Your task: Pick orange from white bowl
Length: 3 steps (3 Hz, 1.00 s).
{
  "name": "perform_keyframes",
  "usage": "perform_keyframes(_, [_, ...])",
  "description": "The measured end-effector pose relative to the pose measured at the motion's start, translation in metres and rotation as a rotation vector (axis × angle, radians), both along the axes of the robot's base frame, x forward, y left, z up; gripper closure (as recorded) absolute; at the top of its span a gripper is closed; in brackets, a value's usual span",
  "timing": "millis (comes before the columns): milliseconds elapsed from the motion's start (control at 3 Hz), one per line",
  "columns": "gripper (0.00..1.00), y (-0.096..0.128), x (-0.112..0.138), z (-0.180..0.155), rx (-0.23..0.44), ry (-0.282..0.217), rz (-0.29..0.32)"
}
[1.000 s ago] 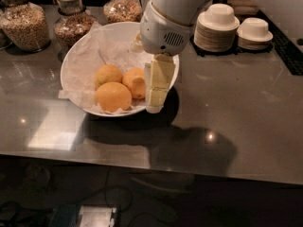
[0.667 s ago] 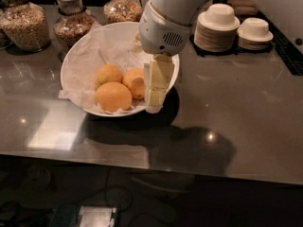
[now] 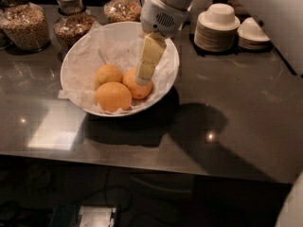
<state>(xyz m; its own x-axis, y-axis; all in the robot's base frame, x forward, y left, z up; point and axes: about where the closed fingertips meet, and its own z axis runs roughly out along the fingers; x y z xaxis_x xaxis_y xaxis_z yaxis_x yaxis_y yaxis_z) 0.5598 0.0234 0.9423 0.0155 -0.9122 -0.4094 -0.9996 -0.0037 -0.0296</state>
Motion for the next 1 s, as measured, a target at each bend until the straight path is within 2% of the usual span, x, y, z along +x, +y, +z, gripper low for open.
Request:
perform_keyframes(333, [0.0, -0.005, 0.039, 0.003, 0.011, 0.027, -0.154])
perform_keyframes(667, [0.0, -0.006, 0.049, 0.001, 0.052, 0.035, -0.208])
perform_keyframes(1000, [0.0, -0.005, 0.05, 0.001, 0.052, 0.035, -0.209])
